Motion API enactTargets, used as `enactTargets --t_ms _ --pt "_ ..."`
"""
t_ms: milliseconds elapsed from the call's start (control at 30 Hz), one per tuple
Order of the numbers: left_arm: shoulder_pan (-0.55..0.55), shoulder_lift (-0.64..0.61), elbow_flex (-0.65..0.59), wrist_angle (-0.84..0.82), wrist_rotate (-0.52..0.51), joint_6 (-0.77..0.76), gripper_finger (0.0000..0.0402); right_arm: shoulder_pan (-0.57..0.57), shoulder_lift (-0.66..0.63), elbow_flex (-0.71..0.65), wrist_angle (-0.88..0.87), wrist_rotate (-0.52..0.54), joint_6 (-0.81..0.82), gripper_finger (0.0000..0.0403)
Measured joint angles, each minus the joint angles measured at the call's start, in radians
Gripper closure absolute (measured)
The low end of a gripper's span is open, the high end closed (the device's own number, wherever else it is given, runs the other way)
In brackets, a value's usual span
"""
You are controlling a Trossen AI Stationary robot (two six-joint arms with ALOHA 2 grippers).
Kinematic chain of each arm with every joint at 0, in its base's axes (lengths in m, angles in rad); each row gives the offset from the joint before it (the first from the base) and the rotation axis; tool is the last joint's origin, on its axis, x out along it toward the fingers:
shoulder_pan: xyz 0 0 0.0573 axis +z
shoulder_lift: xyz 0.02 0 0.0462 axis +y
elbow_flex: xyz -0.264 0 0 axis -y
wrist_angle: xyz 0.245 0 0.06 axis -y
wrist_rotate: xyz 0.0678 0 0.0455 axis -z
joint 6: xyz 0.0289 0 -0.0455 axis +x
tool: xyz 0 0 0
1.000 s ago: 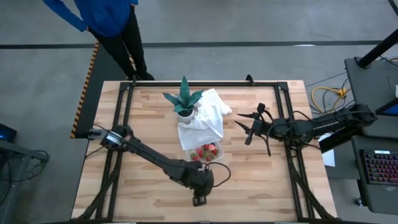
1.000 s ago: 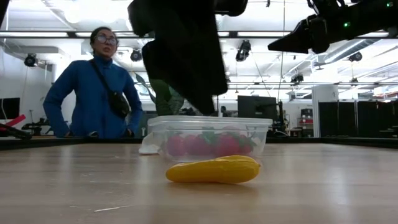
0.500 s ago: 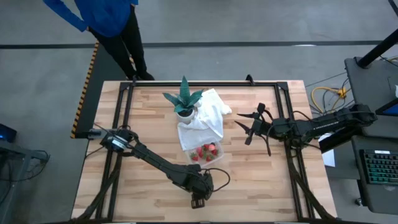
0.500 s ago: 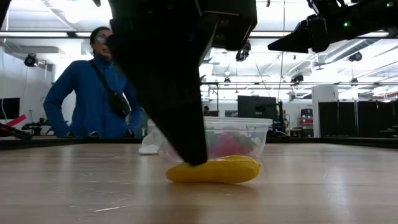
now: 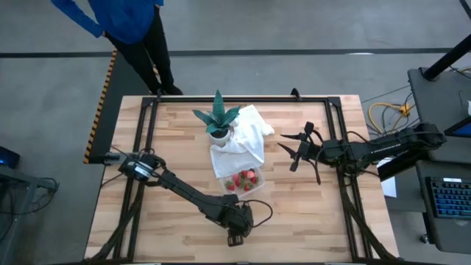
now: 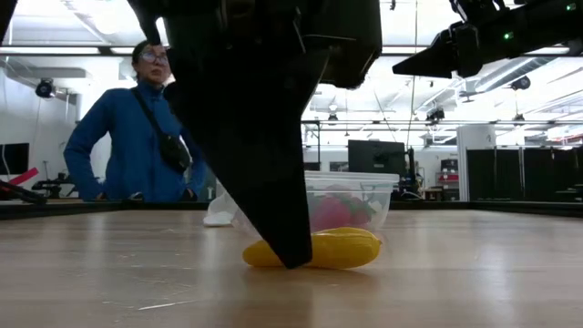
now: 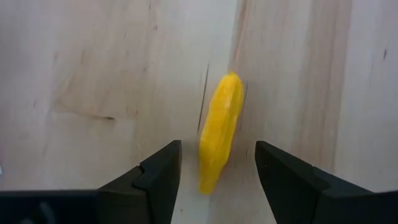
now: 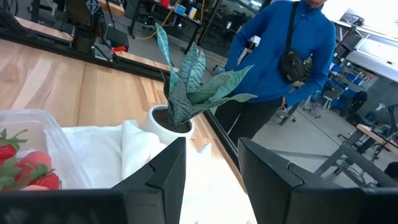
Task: Pick and placing Produce into tupperware
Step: Put the corn into the transparent bin
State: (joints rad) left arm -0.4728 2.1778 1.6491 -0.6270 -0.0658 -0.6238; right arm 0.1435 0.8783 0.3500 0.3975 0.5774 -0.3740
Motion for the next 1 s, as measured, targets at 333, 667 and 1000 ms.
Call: enactTargets --t_ms 333,667,1000 --pt "0.001 0.0 -0.002 0.007 -0.002 0.0 0.0211 0.0 0.0 0.0 -0.001 0.0 0.0 0.0264" --pt "0.004 0.001 -0.003 0.002 -0.005 0.001 0.0291 0.0 0.0 0.0 -0.001 0.0 0.0 0.0264" --pt "0.009 0.001 -0.006 0.013 0.005 0.002 0.0396 0.0 0.0 0.0 -0.001 0.0 -0.001 0.0264"
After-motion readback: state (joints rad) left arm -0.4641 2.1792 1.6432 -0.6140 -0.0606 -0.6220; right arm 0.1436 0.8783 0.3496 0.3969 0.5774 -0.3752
